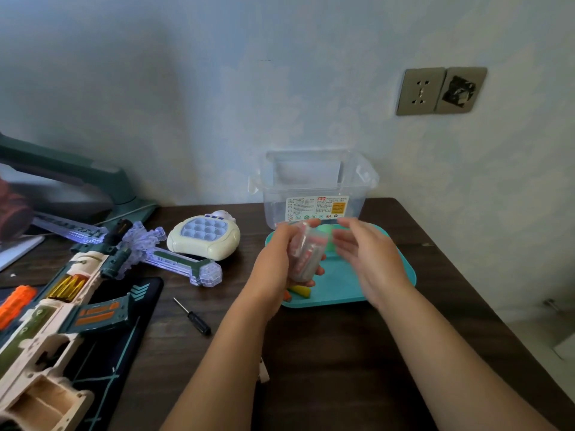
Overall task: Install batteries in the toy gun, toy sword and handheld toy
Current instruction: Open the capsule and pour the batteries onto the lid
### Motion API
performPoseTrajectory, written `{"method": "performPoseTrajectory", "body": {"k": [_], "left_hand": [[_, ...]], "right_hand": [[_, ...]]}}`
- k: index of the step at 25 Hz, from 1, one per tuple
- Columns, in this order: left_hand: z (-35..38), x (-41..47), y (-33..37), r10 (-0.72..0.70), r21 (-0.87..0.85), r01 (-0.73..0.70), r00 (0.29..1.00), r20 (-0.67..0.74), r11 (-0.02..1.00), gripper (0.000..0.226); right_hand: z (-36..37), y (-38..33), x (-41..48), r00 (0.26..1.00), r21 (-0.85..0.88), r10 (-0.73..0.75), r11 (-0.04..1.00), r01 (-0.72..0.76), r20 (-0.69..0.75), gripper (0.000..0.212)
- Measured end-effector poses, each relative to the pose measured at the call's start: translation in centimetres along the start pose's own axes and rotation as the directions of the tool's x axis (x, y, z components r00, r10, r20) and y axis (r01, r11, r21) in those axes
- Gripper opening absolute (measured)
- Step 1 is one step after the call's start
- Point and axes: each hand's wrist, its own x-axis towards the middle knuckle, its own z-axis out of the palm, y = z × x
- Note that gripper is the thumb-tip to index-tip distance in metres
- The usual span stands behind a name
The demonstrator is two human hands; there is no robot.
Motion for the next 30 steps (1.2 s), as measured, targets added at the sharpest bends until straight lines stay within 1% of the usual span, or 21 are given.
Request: {"method": "performPoseTrajectory", "body": {"k": [1,2,3,4,6,9,11,13,15,17,20,21,22,23,24,25,26,27,28,29,30], "left_hand": [[0.4,-0.2,0.2,-0.014,0.087,0.012,1.0,0.021,0.996,0.039],[0.9,-0.4,0.5,-0.018,0.188,0.011,0.999,0.034,0.982,0.038],[1.6,-0.5,0.5,-0.006,0.301,-0.003,1.0,0.029,0.954,0.04],[2.2,-0.6,0.6,0.028,0.402,-0.029,1.0,0.007,0.915,0.043],[3.3,-0.7,0.6,0.128,0.52,-0.091,0.991,-0.036,0.85,0.044],[4.8,-0.9,0.9,0.278,0.624,-0.182,0.959,-0.058,0.76,0.05],[5.6,-0.5,1.2,0.359,0.69,-0.228,0.932,-0.05,0.687,0.057],[6.3,-0.2,1.7,0.421,0.726,-0.284,0.907,-0.008,0.627,0.06],[6.9,0.1,1.9,0.475,0.738,-0.348,0.879,0.042,0.578,0.061],[7.2,0.3,2.3,0.491,0.742,-0.372,0.869,0.066,0.558,0.063],[7.4,0.6,2.4,0.496,0.708,-0.378,0.867,0.045,0.597,0.061],[7.3,0.8,2.4,0.49,0.676,-0.371,0.872,0.017,0.637,0.058],[7.2,0.9,2.3,0.46,0.618,-0.35,0.888,-0.021,0.704,0.054],[6.9,1.1,2.1,0.4,0.521,-0.313,0.915,-0.06,0.794,0.05],[6.7,1.4,2.0,0.317,0.378,-0.263,0.944,-0.088,0.888,0.047],[6.4,1.7,2.0,0.22,0.205,-0.195,0.97,-0.105,0.959,0.045],[6.1,2.2,1.9,0.125,0.039,-0.122,0.985,-0.116,0.992,0.043],[5.6,2.7,1.9,0.053,-0.095,-0.066,0.99,-0.132,0.993,0.038],[5.0,3.2,1.8,0.005,-0.186,-0.035,0.987,-0.163,0.982,0.032],[4.3,3.7,1.6,-0.027,-0.229,-0.02,0.979,-0.2,0.973,0.031],[3.6,4.2,1.2,-0.044,-0.238,-0.014,0.97,-0.237,0.971,0.034]], "right_hand": [[0.0,-0.1,-1.0,0.991,0.186,0.087,0.977,-0.105,0.101,0.026],[-0.1,-0.1,-1.6,0.972,0.303,0.148,0.932,-0.199,0.183,0.029],[-0.4,-0.2,-2.1,0.955,0.374,0.189,0.889,-0.265,0.228,0.031],[-0.6,-0.4,-2.4,0.945,0.421,0.216,0.855,-0.304,0.243,0.032],[-1.0,-0.4,-2.7,0.936,0.493,0.257,0.798,-0.346,0.24,0.032],[-1.8,-0.4,-2.9,0.909,0.58,0.323,0.699,-0.418,0.265,0.028],[-2.3,-0.4,-2.7,0.888,0.654,0.339,0.602,-0.459,0.311,0.03],[-2.7,-0.5,-2.2,0.868,0.734,0.363,0.477,-0.485,0.338,0.034],[-3.2,-0.6,-1.9,0.859,0.795,0.38,0.371,-0.481,0.342,0.033],[-3.7,-0.6,-1.4,0.851,0.813,0.399,0.327,-0.481,0.343,0.034],[-4.1,-0.6,-0.5,0.833,0.816,0.473,0.334,-0.471,0.287,0.032],[-4.1,-0.7,-0.4,0.832,0.823,0.491,0.338,-0.457,0.26,0.03],[-4.1,-0.9,-0.3,0.832,0.826,0.501,0.347,-0.445,0.237,0.029],[-4.2,-1.1,-0.1,0.835,0.824,0.502,0.359,-0.438,0.225,0.029],[-4.3,-1.3,0.2,0.838,0.816,0.5,0.378,-0.438,0.219,0.03],[-4.6,-1.5,0.6,0.839,0.8,0.5,0.404,-0.444,0.213,0.03],[-4.8,-1.7,1.2,0.838,0.769,0.504,0.446,-0.458,0.207,0.028],[-5.1,-1.9,1.8,0.843,0.719,0.496,0.507,-0.476,0.207,0.025],[-5.2,-2.1,2.5,0.859,0.635,0.474,0.606,-0.479,0.194,0.022],[-5.4,-2.3,3.3,0.885,0.503,0.438,0.736,-0.453,0.156,0.018],[-5.4,-2.4,4.1,0.924,0.301,0.375,0.874,-0.38,0.077,0.016]]}}
